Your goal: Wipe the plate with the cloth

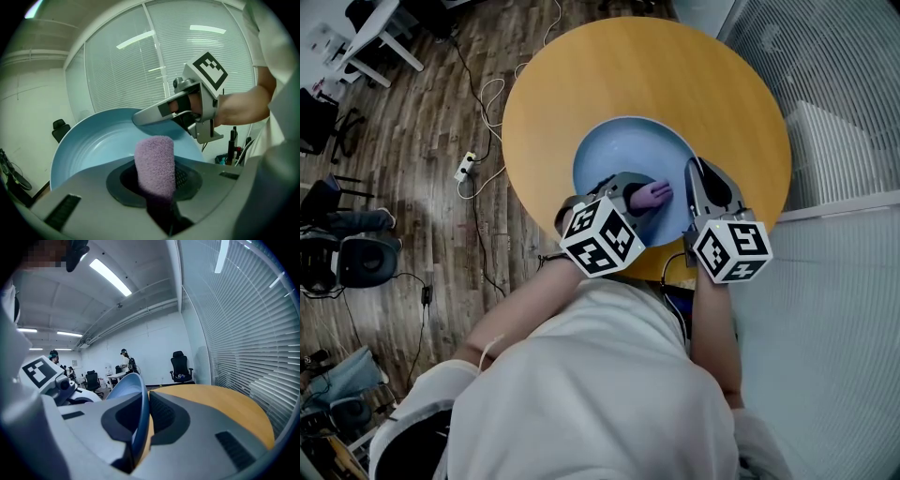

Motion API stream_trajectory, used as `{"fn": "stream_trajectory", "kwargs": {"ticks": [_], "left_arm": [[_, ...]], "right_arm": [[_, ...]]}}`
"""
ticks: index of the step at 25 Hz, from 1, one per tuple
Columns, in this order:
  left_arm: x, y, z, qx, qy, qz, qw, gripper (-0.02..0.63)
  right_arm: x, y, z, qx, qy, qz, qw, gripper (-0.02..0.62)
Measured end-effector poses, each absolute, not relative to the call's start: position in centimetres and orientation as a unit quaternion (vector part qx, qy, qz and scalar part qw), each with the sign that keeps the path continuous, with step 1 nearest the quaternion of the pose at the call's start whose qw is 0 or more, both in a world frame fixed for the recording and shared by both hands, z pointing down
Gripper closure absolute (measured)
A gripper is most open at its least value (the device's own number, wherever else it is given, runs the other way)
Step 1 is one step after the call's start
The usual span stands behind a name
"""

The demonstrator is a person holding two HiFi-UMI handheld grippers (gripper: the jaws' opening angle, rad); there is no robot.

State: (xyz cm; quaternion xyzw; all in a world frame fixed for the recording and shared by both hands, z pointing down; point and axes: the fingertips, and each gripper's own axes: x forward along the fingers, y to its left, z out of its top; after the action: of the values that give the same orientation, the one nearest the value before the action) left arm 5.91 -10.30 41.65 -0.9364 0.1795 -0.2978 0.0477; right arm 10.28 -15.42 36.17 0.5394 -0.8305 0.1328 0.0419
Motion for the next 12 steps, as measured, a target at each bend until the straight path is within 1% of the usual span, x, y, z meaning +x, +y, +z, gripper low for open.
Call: {"fn": "stream_trajectory", "kwargs": {"ticks": [12], "left_arm": [[7.2, -8.3, 41.1, -0.942, 0.149, -0.295, 0.063, 0.525]], "right_arm": [[7.9, -15.1, 36.7, 0.524, -0.839, 0.144, 0.029, 0.563]]}}
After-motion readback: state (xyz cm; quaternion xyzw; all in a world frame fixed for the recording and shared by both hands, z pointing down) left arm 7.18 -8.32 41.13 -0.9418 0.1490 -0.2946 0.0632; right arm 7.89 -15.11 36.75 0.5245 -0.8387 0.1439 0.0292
